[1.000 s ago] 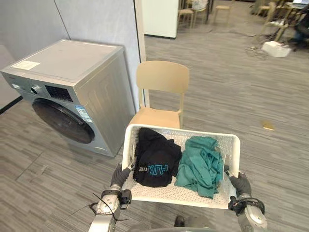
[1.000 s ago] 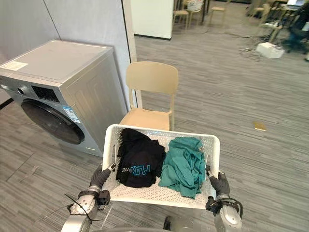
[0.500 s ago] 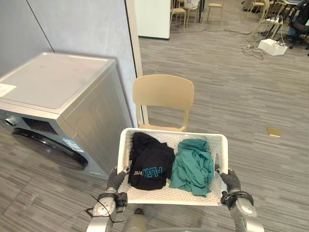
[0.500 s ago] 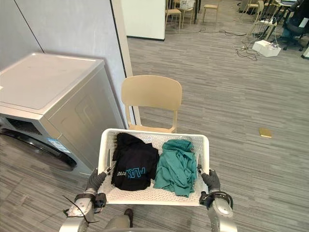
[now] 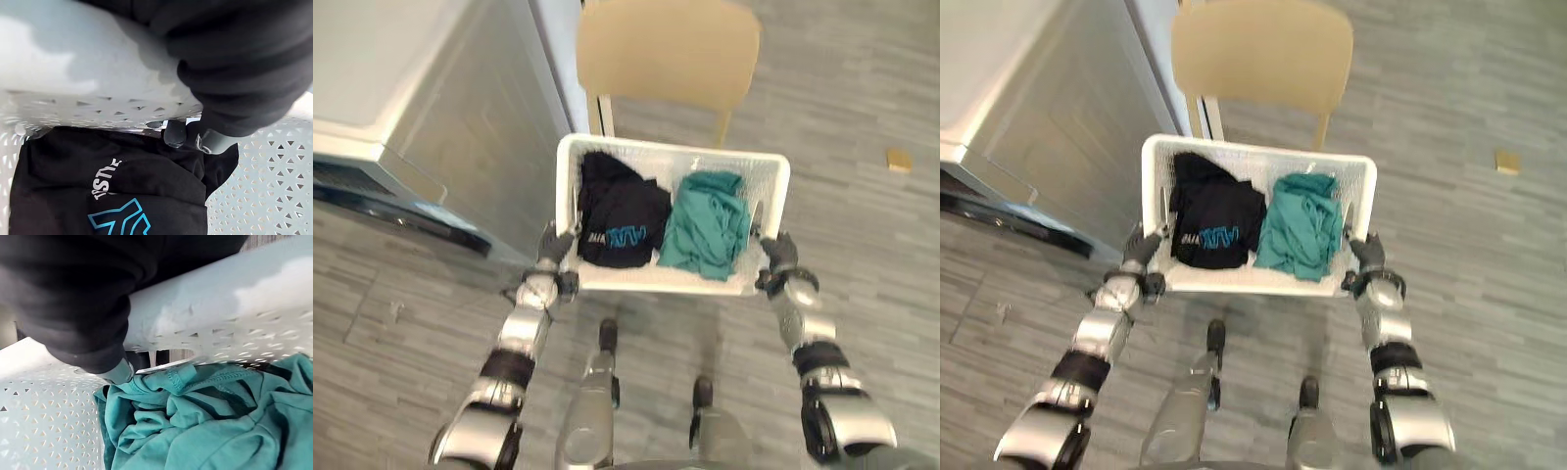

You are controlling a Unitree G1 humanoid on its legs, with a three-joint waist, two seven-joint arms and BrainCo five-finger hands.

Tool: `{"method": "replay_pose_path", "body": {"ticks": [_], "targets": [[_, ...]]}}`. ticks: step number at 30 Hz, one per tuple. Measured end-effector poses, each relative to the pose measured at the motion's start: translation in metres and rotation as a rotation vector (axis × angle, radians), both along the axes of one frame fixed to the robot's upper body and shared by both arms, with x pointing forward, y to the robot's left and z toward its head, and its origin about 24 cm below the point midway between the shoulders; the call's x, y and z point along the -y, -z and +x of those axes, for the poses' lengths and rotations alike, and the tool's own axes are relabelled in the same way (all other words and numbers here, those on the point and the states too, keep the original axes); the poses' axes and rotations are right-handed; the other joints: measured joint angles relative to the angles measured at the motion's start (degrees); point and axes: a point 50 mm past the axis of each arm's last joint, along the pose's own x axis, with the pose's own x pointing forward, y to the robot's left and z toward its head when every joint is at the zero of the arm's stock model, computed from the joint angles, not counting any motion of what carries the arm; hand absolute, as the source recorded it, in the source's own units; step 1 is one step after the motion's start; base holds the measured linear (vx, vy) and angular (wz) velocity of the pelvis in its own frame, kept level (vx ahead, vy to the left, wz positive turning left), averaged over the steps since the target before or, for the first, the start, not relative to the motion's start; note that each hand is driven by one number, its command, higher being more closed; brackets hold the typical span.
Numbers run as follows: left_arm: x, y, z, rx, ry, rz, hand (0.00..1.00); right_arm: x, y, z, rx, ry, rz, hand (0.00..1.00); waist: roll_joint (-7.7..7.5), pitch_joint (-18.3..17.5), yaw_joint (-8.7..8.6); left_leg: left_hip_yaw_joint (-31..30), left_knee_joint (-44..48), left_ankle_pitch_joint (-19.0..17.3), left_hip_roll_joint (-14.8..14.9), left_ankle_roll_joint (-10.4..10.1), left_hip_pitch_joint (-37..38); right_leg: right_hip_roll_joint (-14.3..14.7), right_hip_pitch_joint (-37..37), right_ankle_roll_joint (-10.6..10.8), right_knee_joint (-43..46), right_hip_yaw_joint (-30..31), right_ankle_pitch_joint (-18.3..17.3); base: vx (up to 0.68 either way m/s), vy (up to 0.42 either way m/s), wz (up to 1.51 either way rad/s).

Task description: Pick up the laundry basket with both hands and put the clothes into the washing machine.

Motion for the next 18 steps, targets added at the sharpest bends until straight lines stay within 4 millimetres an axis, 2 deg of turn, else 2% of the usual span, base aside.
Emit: {"method": "replay_pose_path", "body": {"ticks": [2, 5, 10, 12, 16, 17, 18], "targets": [[0.0, -0.021, 0.018, 0.019, -0.007, 0.005, 1.0, -0.002, -0.023, 0.016, 0.008, 0.006, -0.001, 1.0, 0.05, 2.5, 0.13, -0.1, 0.0, 0.8, 0.0, 0.2, -1.8, -0.1, -2.3, 0.1, 1.5, 0.0, 0.0, -0.13, 0.049, 0.02], [-0.007, -0.038, 0.032, 0.011, -0.042, 0.022, 1.0, -0.009, -0.042, 0.029, 0.009, -0.002, 0.011, 1.0, 0.01, 2.7, 0.39, 0.1, -0.2, 1.5, 0.0, 0.1, -5.5, -0.1, -6.1, 0.4, 1.9, -0.1, 0.4, -0.02, 0.014, 0.02], [-0.019, -0.056, 0.039, 0.036, -0.082, -0.004, 1.0, -0.022, -0.072, 0.04, 0.069, -0.024, -0.017, 1.0, -0.28, 2.9, 0.47, 1.6, 0.1, 2.1, 0.6, 0.7, -8.1, -0.3, -9.1, 0.4, 2.4, 0.0, 1.0, 0.04, -0.01, -0.09], [-0.021, -0.077, 0.045, 0.078, -0.098, -0.028, 1.0, -0.028, -0.092, 0.043, 0.131, -0.036, -0.026, 1.0, -0.28, 2.9, 0.47, 2.5, 0.4, 1.9, 1.9, 0.4, -10.4, 0.6, -11.4, -0.1, 2.4, -0.1, 1.5, -0.01, -0.032, -0.21], [-0.02, -0.089, 0.048, 0.112, -0.104, -0.059, 1.0, -0.029, -0.105, 0.044, 0.186, -0.035, -0.035, 1.0, -0.28, 2.9, 0.18, 6.1, 0.6, 1.9, 3.9, 0.5, -12.0, 1.1, -13.0, -0.2, 2.4, -0.1, 1.8, 0.0, -0.051, -0.08], [-0.019, -0.09, 0.048, 0.112, -0.102, -0.056, 1.0, -0.028, -0.106, 0.044, 0.187, -0.03, -0.039, 0.0, -0.28, 2.9, 0.24, 6.6, 0.7, 1.9, 4.1, 0.5, -12.0, 1.1, -13.1, -0.2, 2.4, -0.1, 1.8, 0.03, -0.047, -0.06], [-0.019, -0.091, 0.048, 0.113, -0.102, -0.055, 1.0, -0.028, -0.106, 0.044, 0.19, -0.028, -0.04, 0.0, -0.28, 2.9, 0.23, 6.7, 0.7, 1.9, 4.2, 0.5, -12.0, 1.2, -13.1, -0.2, 2.4, -0.1, 1.8, 0.04, -0.055, -0.07]]}}
